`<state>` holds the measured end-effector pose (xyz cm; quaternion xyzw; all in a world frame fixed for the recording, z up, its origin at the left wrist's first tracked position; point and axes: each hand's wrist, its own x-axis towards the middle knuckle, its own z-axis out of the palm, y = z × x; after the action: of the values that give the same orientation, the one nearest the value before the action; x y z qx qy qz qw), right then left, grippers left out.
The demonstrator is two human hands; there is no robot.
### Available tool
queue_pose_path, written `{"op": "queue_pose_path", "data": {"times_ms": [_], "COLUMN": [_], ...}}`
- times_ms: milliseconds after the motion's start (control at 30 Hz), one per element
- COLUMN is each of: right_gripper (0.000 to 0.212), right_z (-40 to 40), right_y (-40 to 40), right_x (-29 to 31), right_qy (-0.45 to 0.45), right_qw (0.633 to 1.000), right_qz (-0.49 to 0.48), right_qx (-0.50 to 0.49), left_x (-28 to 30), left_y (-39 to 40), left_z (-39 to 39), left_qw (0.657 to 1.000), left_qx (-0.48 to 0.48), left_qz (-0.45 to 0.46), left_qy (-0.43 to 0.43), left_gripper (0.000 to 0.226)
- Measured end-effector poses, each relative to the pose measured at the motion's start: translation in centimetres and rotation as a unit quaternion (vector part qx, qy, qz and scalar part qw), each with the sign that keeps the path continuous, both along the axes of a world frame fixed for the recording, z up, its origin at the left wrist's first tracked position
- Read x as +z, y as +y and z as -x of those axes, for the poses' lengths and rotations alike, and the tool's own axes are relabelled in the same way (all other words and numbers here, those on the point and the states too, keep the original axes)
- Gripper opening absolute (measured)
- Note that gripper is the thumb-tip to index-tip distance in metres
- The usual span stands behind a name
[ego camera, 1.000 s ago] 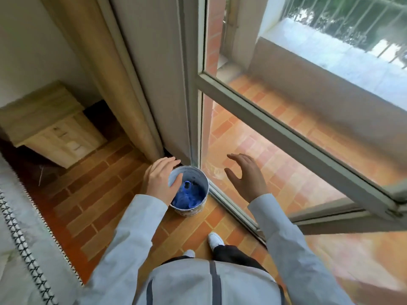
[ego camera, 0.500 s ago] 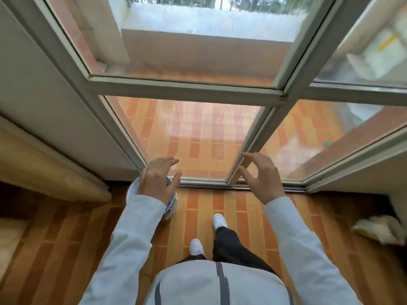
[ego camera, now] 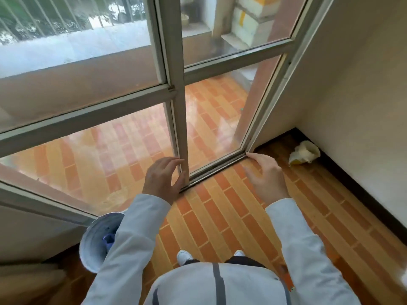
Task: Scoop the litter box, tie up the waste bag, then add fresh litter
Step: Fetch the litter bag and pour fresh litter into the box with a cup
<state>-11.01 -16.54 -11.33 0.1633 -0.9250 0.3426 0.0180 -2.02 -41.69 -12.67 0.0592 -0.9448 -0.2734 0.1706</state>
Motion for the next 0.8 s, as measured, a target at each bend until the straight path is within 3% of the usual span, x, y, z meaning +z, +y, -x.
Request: {"op": "queue_pose_path", "data": {"times_ms": [800], "right_gripper": [0.035], "right_z": [-3.9], "right_y": [29.7], "right_x": [-0.7], "right_qy": [-0.017], "right_qw": [0.969], "right_qz": [-0.009], "right_qx": [-0.248], "left_x": [0.3], "left_y": [28.1], "left_z": [10.2], "left_qw": [0.964], "left_qx": [-0.256], "left_qz": [0.051], "left_qy": [-0.045], "left_gripper": [0.03]}}
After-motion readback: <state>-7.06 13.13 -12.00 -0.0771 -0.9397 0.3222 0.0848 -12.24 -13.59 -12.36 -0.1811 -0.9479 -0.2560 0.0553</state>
